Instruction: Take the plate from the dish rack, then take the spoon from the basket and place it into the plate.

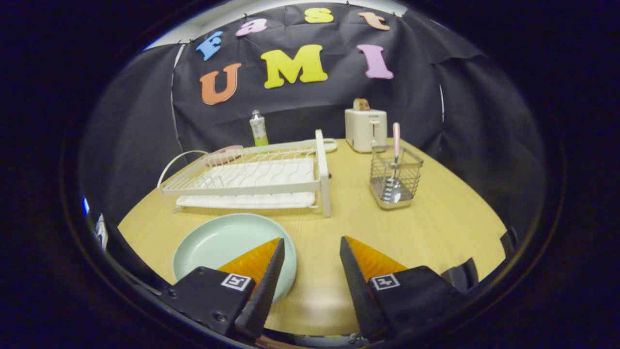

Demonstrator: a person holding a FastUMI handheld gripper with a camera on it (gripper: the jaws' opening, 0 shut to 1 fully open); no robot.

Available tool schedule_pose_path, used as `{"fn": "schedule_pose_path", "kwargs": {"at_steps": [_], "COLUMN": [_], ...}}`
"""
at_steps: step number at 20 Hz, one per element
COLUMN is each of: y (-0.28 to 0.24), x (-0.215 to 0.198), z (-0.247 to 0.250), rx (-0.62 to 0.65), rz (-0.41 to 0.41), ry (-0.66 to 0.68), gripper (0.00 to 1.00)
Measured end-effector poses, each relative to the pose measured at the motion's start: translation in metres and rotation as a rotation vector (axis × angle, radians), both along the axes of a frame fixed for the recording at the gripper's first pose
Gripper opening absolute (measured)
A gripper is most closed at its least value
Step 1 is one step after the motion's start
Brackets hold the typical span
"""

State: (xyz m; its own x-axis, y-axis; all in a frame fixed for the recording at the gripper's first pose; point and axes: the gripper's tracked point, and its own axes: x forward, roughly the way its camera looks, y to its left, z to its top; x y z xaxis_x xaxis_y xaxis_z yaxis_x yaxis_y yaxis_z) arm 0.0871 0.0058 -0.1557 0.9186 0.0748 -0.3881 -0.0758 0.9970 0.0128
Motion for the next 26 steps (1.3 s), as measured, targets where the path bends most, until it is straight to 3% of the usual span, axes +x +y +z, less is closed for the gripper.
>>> {"fn": "schedule_pose_path", "kwargs": {"at_steps": [2,6,10,15,22,24,26], "y": [-0.021,-0.056,-0.081,-0.107,-0.125,-0.13,-0.129], "x": [0.012,0.036,0.067,0.122,0.188,0.204,0.218], "z": [0.021,0.051,0.069,0.075,0.091,0.078,0.072], "rx": [-0.041,-0.042,0.004,-0.024,0.058,0.027,-0.014], "rz": [-0.029,-0.077,-0.1,-0.103,-0.106,-0.118,-0.11], "ry": [-0.08,-0.147,-0.128,-0.092,-0.084,-0.034,-0.011], "gripper": [1.0,1.0,1.0,1.0,1.0,0.95,0.83]}}
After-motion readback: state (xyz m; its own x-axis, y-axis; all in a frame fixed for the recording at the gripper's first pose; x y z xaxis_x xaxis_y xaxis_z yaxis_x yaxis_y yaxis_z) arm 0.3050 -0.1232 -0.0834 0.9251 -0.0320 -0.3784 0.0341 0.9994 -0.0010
